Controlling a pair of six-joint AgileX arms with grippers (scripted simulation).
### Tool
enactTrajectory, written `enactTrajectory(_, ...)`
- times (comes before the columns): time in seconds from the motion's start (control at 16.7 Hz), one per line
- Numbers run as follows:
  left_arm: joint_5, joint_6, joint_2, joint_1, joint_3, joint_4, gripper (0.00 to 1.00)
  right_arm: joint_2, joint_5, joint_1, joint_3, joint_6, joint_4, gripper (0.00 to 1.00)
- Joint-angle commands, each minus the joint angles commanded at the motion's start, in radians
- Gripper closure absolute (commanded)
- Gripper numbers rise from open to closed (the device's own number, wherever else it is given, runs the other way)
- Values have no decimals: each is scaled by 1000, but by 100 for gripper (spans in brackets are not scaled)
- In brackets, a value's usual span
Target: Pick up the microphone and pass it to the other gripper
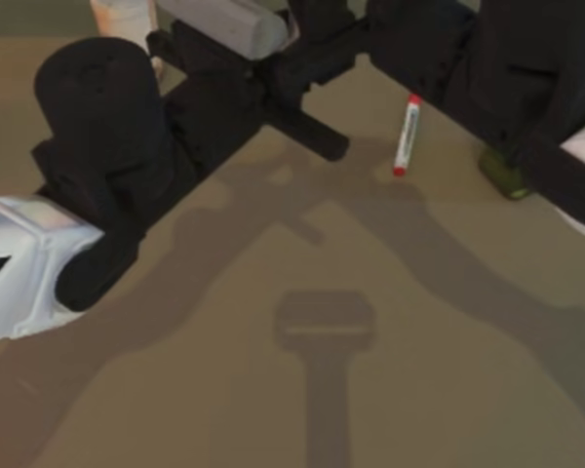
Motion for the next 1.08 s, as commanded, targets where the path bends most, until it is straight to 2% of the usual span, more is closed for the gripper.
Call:
enactTrajectory(0.48, 0, 0, 0, 0, 0, 0, 100, 0, 0, 0, 0, 0, 0, 98)
enactTrajectory(1.02, 0, 0, 0, 0, 0, 0, 100, 0, 0, 0, 0, 0, 0, 100)
enactTrajectory(1.08, 0, 0, 0, 0, 0, 0, 92, 0, 0, 0, 0, 0, 0, 100)
